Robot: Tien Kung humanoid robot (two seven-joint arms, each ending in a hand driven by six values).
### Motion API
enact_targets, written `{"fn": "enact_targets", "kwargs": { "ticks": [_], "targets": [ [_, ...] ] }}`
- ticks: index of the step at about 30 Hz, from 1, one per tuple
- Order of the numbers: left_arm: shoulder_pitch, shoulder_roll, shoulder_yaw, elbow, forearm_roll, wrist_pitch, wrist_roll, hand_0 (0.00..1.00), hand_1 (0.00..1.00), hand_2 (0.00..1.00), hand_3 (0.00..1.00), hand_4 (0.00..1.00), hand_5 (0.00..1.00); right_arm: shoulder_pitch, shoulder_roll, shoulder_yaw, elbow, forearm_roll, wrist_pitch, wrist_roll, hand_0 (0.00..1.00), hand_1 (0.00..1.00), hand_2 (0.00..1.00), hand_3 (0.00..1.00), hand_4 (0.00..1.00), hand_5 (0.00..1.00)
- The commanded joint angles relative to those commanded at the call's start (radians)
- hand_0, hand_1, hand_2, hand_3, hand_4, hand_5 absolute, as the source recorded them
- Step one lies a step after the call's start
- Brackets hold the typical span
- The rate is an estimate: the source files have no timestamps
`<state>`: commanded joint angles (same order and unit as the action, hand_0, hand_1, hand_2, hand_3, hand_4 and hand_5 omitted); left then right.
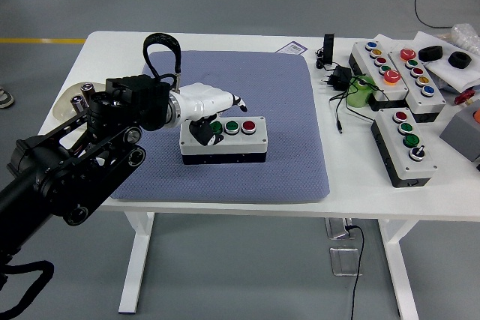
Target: Pick up the button,place it on the desk,press the button,press the button
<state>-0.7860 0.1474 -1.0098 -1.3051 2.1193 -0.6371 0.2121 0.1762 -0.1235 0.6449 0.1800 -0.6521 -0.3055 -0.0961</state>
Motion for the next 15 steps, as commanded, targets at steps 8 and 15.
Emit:
{"fn": "enact_targets", "kwargs": {
  "ticks": [8,15],
  "targets": [
    [0.066,0.003,-0.114,0.061,-0.119,0.139,-0.006,0.095,0.186,0.243,0.96,0.904,0.437,-0.002,0.001,0.0,0.0,0.0,-0.001,-0.002,0.651,0.566,0.6,0.644,0.266,0.27],
    [0.159,-0.018,-0.18,0.126,-0.423,0.442,-0.035,0.537,0.665,0.681,0.998,0.874,0.91,-0.005,0.001,-0.004,0.0,0.007,-0.002,-0.002,0.651,0.566,0.6,0.644,0.265,0.269]
  ]
}}
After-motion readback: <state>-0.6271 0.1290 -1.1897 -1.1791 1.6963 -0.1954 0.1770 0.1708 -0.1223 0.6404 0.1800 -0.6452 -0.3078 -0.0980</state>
